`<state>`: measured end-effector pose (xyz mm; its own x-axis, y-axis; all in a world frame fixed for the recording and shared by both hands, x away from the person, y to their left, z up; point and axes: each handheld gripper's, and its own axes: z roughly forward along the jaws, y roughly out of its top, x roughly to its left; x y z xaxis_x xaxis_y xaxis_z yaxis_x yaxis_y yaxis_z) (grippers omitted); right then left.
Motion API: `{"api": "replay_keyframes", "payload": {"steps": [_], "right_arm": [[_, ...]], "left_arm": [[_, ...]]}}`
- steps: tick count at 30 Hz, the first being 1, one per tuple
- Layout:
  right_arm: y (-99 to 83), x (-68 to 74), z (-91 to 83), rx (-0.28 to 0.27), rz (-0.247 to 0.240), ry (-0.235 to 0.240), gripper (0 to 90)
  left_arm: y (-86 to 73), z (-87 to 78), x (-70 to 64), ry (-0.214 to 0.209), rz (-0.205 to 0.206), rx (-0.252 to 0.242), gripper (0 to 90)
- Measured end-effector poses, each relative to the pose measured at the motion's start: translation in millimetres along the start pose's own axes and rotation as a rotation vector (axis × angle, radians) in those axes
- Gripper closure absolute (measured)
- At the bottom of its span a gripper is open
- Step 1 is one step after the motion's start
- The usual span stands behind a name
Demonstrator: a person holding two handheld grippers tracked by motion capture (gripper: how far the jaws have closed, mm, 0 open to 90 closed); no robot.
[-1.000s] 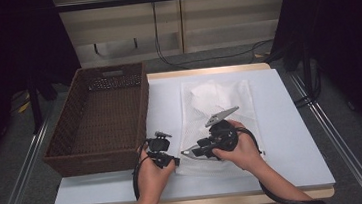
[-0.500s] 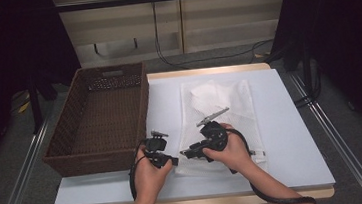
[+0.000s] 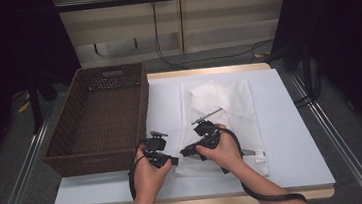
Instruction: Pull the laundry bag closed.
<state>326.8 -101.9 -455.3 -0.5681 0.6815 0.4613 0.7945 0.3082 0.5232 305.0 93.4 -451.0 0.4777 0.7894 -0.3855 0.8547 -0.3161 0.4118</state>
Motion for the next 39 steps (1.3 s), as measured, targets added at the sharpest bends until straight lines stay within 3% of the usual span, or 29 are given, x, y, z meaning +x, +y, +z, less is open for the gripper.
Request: {"api": "replay_keyframes", "payload": {"steps": [13,19,23,25,26,27,34,39], "right_arm": [[0.5,-1.1,6.8,-0.009,0.015,-0.007,86.6],[3.3,1.0,-1.8,-0.019,-0.006,0.003,86.9],[3.8,1.4,-6.3,-0.017,-0.003,0.010,87.0],[3.6,1.3,-7.1,-0.015,-0.005,0.014,87.0],[3.2,1.3,-7.5,-0.006,0.000,0.011,87.0],[2.8,1.1,-7.6,-0.005,0.002,0.010,87.0],[-2.0,-5.0,-11.3,0.004,0.027,0.035,87.2],[-4.6,-7.6,-15.3,0.001,0.016,0.009,87.2]], "left_arm": [[-0.1,-0.2,-2.0,-0.005,0.009,-0.014,89.6],[2.8,0.5,-3.3,0.013,0.043,-0.069,72.0],[6.5,7.0,-3.0,0.003,0.080,-0.074,68.7],[9.0,10.6,-3.4,-0.006,0.073,-0.072,72.0],[9.6,10.7,-3.6,-0.012,0.074,-0.067,79.0],[9.6,10.8,-5.5,0.007,0.064,-0.061,86.8],[9.3,8.6,-7.8,-0.009,0.014,-0.039,89.2],[8.0,5.0,-8.1,0.035,0.005,-0.065,89.5]]}}
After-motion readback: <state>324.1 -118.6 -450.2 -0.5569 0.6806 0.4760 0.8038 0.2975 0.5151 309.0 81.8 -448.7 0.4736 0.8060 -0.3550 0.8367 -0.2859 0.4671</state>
